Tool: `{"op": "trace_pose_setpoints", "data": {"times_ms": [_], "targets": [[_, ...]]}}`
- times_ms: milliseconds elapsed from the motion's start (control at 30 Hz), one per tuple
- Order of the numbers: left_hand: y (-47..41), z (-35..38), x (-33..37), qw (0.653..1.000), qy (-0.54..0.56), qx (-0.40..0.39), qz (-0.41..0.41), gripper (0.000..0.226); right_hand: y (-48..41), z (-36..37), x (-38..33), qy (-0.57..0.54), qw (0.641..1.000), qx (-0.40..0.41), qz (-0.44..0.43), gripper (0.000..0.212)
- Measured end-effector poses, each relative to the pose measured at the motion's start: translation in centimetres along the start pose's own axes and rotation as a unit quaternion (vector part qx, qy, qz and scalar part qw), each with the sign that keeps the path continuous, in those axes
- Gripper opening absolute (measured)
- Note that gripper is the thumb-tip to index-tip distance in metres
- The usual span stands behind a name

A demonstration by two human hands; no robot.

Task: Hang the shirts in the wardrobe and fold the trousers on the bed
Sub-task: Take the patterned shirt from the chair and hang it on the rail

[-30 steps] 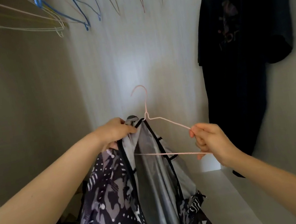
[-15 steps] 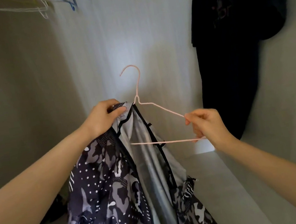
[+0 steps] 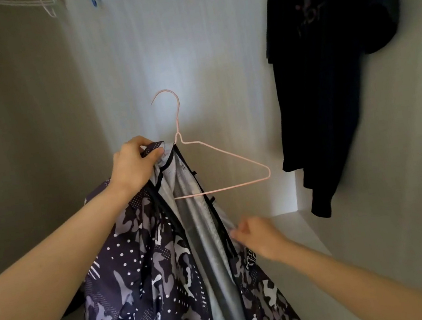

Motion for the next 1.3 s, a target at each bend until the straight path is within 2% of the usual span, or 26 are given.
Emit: {"op": "trace_pose_setpoints", "data": {"times_ms": [67,167,300,467,633,733,800,900,1033,1200,1300], "targets": [[0.0,-0.2,0.1,1.0,0.011,0.009,0.011,0.016,-0.7,1.8,0.5,0.006,0.999,-0.024,0.02,0.041],[0.5,-0.4,-0.1,0.999,0.025,0.015,0.026,0.015,-1.7,2.7,1.0,0.029,0.999,0.011,0.028,0.042],[1.1,-1.2,-1.0,0.999,0.027,0.004,0.042,0.01,-2.9,0.3,1.5,-0.068,0.994,0.047,0.065,0.038],[1.8,-2.1,-2.1,0.996,0.012,-0.045,0.077,0.015,-4.2,-5.3,3.0,-0.247,0.958,0.083,0.119,0.027],[2.0,-1.3,-2.2,0.983,-0.067,-0.05,0.164,0.022,-4.2,-9.9,1.9,-0.271,0.95,0.117,0.103,0.024],[1.5,-1.2,-1.8,0.969,-0.108,-0.043,0.22,0.024,-3.7,-12.2,-0.1,-0.21,0.962,0.167,0.053,0.031],[1.1,-1.3,-1.1,0.959,-0.128,-0.033,0.25,0.023,-2.9,-13.8,-2.0,-0.123,0.971,0.203,0.012,0.033],[0.4,-1.8,0.4,0.948,-0.151,-0.005,0.281,0.022,-1.3,-15.9,-5.3,0.019,0.965,0.258,-0.036,0.034],[-1.6,-4.1,2.7,0.939,-0.157,0.062,0.299,0.026,1.4,-20.0,-10.6,0.173,0.92,0.344,-0.072,0.028],[-5.6,-8.7,5.6,0.938,-0.112,0.168,0.281,0.028,3.9,-26.1,-16.9,0.238,0.853,0.445,-0.135,0.028],[-7.3,-10.9,6.9,0.933,-0.1,0.203,0.281,0.027,4.8,-28.4,-19.3,0.248,0.841,0.461,-0.137,0.031]]}}
Point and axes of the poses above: each hand's wrist, its own y-axis away from the middle knuckle, its own z-axis out of the palm, x = y × z, the point moved 1 cm from there along -y, towards the middle knuckle, and after that the axes turned 12 degrees about z, right-handed, at the moved point
